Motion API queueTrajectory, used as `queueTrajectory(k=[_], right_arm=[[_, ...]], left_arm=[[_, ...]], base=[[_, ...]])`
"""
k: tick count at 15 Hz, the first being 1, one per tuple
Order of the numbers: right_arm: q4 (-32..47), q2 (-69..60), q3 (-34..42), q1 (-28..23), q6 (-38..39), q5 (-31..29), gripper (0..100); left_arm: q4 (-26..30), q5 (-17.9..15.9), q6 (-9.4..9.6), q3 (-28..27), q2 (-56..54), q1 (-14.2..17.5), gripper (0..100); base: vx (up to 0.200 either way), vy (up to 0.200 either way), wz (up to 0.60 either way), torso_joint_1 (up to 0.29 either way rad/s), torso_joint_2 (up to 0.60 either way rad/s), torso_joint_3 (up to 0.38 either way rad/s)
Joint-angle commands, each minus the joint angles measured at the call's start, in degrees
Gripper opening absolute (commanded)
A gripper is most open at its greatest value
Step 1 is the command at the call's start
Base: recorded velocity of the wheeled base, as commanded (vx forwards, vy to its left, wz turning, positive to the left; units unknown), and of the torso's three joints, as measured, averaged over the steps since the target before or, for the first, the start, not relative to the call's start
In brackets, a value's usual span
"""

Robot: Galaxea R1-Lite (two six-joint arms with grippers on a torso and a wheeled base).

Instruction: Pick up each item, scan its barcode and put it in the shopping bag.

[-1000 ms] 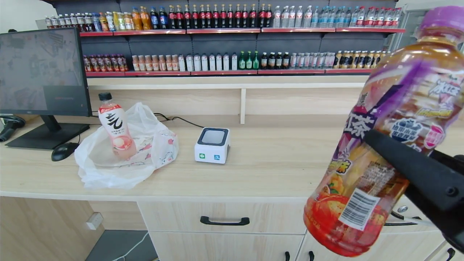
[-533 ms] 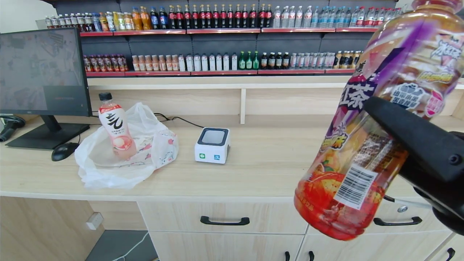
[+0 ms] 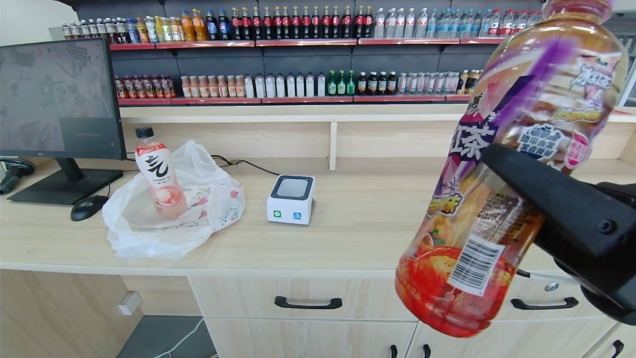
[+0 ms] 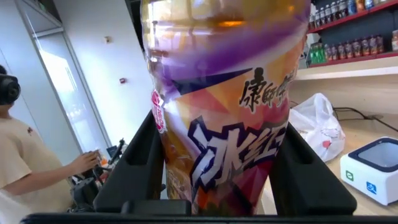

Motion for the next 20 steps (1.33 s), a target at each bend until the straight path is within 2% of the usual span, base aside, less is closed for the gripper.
queueTrajectory(k=[1,6,7,10,11,12,14,16,20], right_arm=[[-0.1,0.8,-0.2,-0.4,-0.1,-0.1,0],[-0.1,3.5,-0.8,-5.4,-3.3,-0.1,0],[-0.1,5.5,-1.4,-9.7,-6.9,-0.1,0],[-0.1,8.1,-1.3,-17.3,-12.3,-0.3,0],[-0.1,8.4,-1.0,-18.4,-13.2,-0.4,0],[-0.1,9.6,0.0,-22.4,-15.9,-0.5,0],[-0.1,10.6,1.9,-24.5,-19.5,-1.0,0],[-0.1,12.0,4.9,-29.2,-26.8,-2.3,0],[-0.1,13.5,5.0,-31.0,-30.4,-2.6,0]], left_arm=[[0.0,0.0,0.02,0.0,0.0,0.0,0],[0.0,0.0,0.02,0.0,0.0,0.0,0],[0.0,0.0,0.02,0.0,0.0,0.0,0],[0.0,0.0,0.02,0.0,0.0,0.0,0],[0.0,0.0,0.02,0.0,0.0,0.0,0],[0.0,0.0,0.02,0.0,0.0,0.0,0],[0.0,0.0,0.02,0.0,0.0,0.0,0],[0.0,0.0,0.02,0.0,0.0,0.0,0],[0.0,0.0,0.02,0.0,0.0,0.0,0]], base=[[0.000,0.000,0.00,0.000,0.00,0.000],[0.000,0.000,0.00,0.000,0.00,0.000],[0.000,0.000,0.00,0.000,0.00,0.000],[0.000,0.000,0.00,0.000,0.00,0.000],[0.000,0.000,0.00,0.000,0.00,0.000],[0.000,0.000,0.00,0.000,0.00,0.000],[0.000,0.000,0.00,0.000,0.00,0.000],[0.000,0.000,0.00,0.000,0.00,0.000],[0.000,0.000,0.00,0.000,0.00,0.000]])
